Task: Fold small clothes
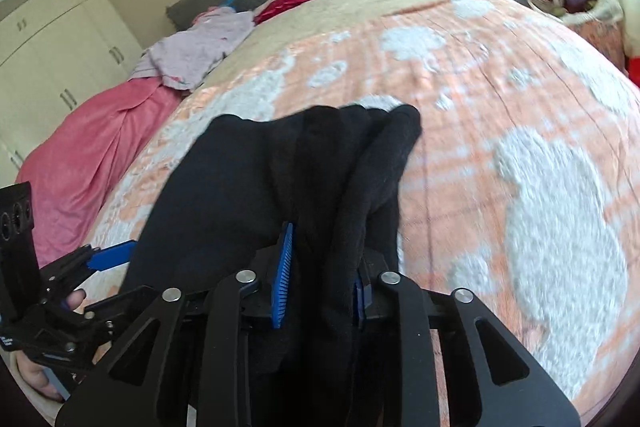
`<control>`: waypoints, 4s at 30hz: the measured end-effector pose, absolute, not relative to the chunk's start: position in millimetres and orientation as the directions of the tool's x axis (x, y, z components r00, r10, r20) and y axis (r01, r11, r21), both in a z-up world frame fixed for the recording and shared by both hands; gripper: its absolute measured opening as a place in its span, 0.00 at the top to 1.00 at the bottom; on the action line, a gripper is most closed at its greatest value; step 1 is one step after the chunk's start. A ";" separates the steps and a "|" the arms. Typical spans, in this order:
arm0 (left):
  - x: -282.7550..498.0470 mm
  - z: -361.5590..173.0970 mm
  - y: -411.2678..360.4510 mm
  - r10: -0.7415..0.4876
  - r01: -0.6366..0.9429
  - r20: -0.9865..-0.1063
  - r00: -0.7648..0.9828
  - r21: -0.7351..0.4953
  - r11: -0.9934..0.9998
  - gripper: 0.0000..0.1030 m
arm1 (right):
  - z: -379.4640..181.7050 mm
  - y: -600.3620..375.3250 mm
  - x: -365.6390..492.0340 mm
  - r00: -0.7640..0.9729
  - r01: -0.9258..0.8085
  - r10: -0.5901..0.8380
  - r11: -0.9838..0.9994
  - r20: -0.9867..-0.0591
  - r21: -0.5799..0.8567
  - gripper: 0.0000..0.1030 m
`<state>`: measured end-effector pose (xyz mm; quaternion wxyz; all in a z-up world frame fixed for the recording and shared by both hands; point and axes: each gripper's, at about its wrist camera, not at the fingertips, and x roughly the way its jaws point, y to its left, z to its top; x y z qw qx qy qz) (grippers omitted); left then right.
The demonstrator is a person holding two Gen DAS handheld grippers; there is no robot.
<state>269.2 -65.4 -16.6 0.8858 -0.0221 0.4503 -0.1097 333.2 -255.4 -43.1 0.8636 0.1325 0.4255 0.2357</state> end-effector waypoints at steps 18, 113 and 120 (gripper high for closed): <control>249.7 6.3 -57.9 -0.235 0.175 -0.743 0.626 -0.159 0.972 0.17 | 13.5 -273.0 257.8 0.699 -0.211 0.361 0.929 -0.617 0.305 0.12; 110.0 -5.2 18.2 -0.152 0.103 -0.702 0.695 -0.111 0.988 0.09 | -13.9 -211.3 88.4 0.749 -0.146 0.212 0.977 -0.627 0.156 0.04; 109.8 -5.6 18.1 -0.151 0.103 -0.702 0.696 -0.110 0.988 0.09 | -14.2 -211.2 88.2 0.749 -0.145 0.211 0.977 -0.629 0.155 0.04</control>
